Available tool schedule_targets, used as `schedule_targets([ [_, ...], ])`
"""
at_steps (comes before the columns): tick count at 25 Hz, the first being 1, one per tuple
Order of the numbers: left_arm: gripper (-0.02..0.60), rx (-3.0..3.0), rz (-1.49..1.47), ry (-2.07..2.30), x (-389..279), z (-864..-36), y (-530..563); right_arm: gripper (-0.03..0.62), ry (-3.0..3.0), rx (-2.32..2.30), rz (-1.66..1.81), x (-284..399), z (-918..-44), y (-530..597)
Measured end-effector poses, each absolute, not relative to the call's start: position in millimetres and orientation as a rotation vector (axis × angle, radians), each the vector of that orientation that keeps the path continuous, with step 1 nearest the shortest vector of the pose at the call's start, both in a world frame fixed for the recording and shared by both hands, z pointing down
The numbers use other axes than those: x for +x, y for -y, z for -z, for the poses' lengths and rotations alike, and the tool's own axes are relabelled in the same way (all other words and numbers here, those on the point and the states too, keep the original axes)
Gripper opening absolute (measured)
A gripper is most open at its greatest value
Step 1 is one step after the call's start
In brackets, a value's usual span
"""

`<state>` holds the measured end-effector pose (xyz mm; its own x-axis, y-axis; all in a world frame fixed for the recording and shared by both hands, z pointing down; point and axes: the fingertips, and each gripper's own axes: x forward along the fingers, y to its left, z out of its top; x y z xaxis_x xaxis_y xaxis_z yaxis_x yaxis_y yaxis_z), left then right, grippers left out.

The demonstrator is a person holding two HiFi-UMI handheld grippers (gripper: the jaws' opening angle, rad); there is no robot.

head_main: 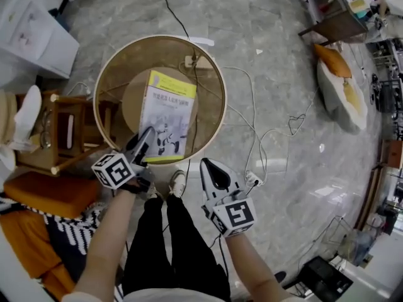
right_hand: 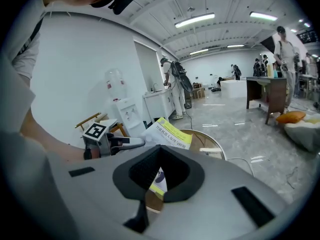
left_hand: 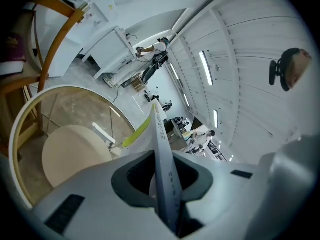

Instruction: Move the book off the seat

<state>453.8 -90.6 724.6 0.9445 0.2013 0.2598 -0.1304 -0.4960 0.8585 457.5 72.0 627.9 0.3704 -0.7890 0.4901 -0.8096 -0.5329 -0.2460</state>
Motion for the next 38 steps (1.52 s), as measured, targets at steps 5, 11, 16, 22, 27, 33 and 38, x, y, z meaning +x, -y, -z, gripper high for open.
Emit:
schedule_targets([
  [5, 0.078, 2.030, -0.330, -0.087, 483, -735, 77, 0.021, 1.489, 2.557, -0.939, 468, -645, -85],
  [11, 0.080, 1.857, -0.317, -0.068, 504, -792, 81, 0.021, 1.522, 2.520, -0.943, 476, -657, -74],
  [16, 0.078, 1.945, -0.468, 0.002, 488, -842, 101, 0.021, 1.555, 2.504, -0.932, 480, -666, -64],
  [22, 0.078, 1.936, -0.576, 0.199, 458, -880, 129, 0.021, 1.581, 2.488, -0.936, 477, -667, -58],
  [27, 0.072, 1.948, -0.681, 0.204, 443, -902, 128, 0.021, 1.568, 2.480, -0.961, 478, -676, -65],
  [33, 0.072, 1.987, -0.705, 0.173, 444, -905, 126, 0.021, 1.563, 2.480, -0.986, 474, -683, -68],
  [38, 0.074, 2.042, -0.824, 0.178, 444, -918, 129, 0.021, 1.557, 2.473, -0.986, 471, -688, -67],
])
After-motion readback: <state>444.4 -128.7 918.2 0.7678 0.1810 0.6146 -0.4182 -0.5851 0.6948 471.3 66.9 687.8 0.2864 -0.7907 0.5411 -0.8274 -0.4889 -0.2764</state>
